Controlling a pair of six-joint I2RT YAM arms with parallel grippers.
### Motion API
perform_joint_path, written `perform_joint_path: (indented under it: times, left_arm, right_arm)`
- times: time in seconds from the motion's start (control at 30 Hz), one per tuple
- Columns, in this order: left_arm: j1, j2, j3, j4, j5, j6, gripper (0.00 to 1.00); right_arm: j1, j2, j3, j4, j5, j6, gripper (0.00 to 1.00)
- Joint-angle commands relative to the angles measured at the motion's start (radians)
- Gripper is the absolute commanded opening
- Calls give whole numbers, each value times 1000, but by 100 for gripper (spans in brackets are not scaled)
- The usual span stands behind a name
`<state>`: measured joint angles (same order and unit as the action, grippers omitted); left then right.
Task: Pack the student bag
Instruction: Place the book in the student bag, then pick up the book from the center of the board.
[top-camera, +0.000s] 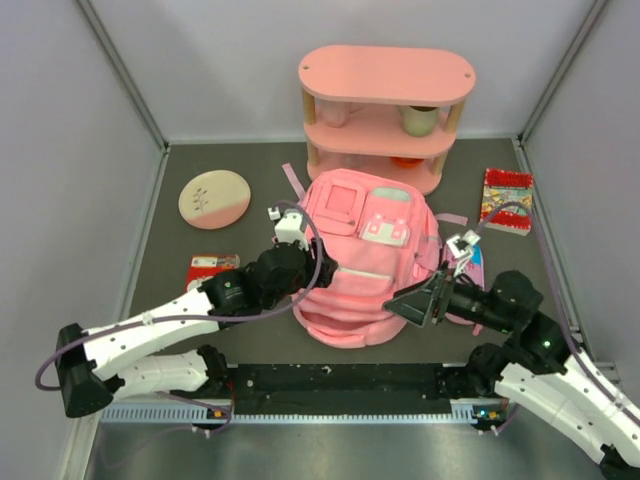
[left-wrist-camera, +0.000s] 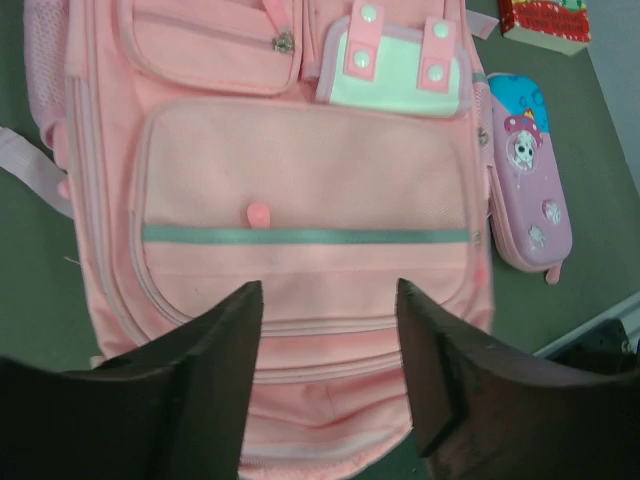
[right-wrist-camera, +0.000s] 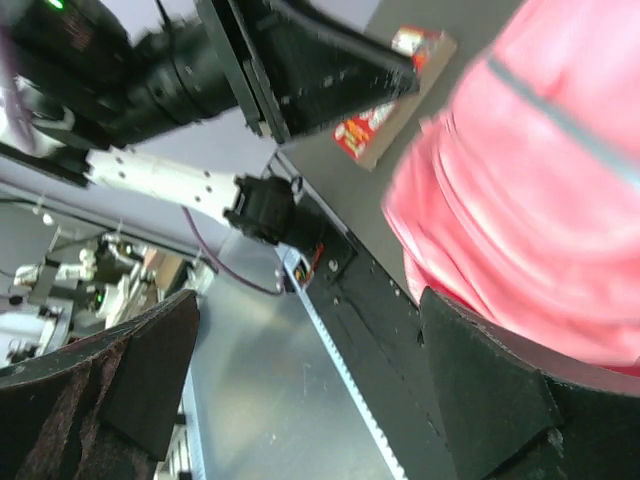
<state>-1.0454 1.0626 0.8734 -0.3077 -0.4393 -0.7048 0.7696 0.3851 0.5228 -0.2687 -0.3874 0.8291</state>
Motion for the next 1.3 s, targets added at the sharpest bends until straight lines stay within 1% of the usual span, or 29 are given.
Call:
perform_joint_path:
  times: [0.0,0.03,0.07,0.1,0.13,0.17,0.2,0.27,0.3,0.33,0.37,0.4,0.43,0.47,0.5,0.53,0.6,0.63,0.77,0.83,0.9,0.93,0.97,1.03,1.07,1.13,1.17,1.23,1.27]
  left_arm:
    - [5,-154,0,-79,48,18,66]
    - [4,-212,-5,-90,50,15,77]
    - [4,-243,-14,-96,45,16,79]
    - [4,-274,-33,-105,33,16,84]
    - [4,-330,-42,-116,12,13,90]
    - [4,-355,-71,-125,-13,11,93]
    - [4,-378,-94,-126,-86,8,96]
    - [7,-415,-128,-184,-146,-18,98]
    - [15,-415,-128,-264,-174,-44,98]
    - [19,-411,-128,-298,-205,-54,98]
    - [25,-405,-131,-333,-214,-62,98]
    - [44,-398,-135,-362,-223,-83,98]
    - [57,-382,-140,-419,-226,-93,98]
    - [96,-374,-143,-448,-228,-108,99]
    - [113,-366,-145,-476,-228,-149,99]
    - [126,-365,-154,-491,-222,-151,99]
    - [156,-374,-162,-489,-210,-144,99]
    - [162,-392,-168,-469,-205,-136,99]
    - [217,-418,-177,-452,-185,-96,99]
    - [246,-418,-183,-441,-162,-75,99]
    - [291,-417,-182,-446,-139,-50,99]
    - [310,-417,-180,-444,-128,-39,99]
    - [356,-418,-182,-438,-118,-9,99]
    - [413,-411,-186,-426,-66,25,99]
    - [474,-406,-186,-427,-47,50,99]
    - [539,-389,-182,-426,-4,70,99]
    - [606,-383,-180,-423,8,91,99]
    - [677,-366,-183,-400,51,114,99]
    - [747,-357,-182,-392,65,137,99]
  right_arm:
    - [8,-78,146,-297,213,-10,90]
    - [10,-80,152,-384,364,51,90]
    - [8,-71,151,-509,439,85,91]
    - [8,-62,132,-567,500,122,91]
    - [8,-57,119,-599,584,193,91]
    - [10,-34,87,-604,600,217,91]
    - [8,-20,74,-596,619,241,91]
    - [8,35,53,-567,648,252,91]
    - [8,55,49,-563,682,252,91]
    - [8,81,51,-557,700,249,91]
    - [5,102,60,-557,714,243,93]
    - [4,153,60,-547,732,231,97]
    - [-12,175,56,-531,731,219,98]
    - [-29,201,37,-499,711,196,98]
    - [-55,260,22,-390,611,135,98]
    - [-108,288,5,-341,554,113,98]
    - [-150,381,-35,-189,417,62,98]
    - [-164,412,-41,-149,403,44,98]
    - [-168,521,0,-64,392,-60,98]
    - [-184,595,43,-61,390,-119,98]
    - [-200,639,68,-66,354,-181,98]
    - [-207,667,101,-111,348,-195,97]
    - [-208,666,120,-147,373,-200,94]
    - [-208,614,122,-165,355,-205,94]
    - [-208,530,120,-176,331,-194,94]
    - [-205,422,117,-187,311,-171,94]
    - [-202,328,118,-185,286,-150,95]
    - [-194,267,129,-181,260,-124,96]
    - [-191,249,135,-173,222,-110,96]
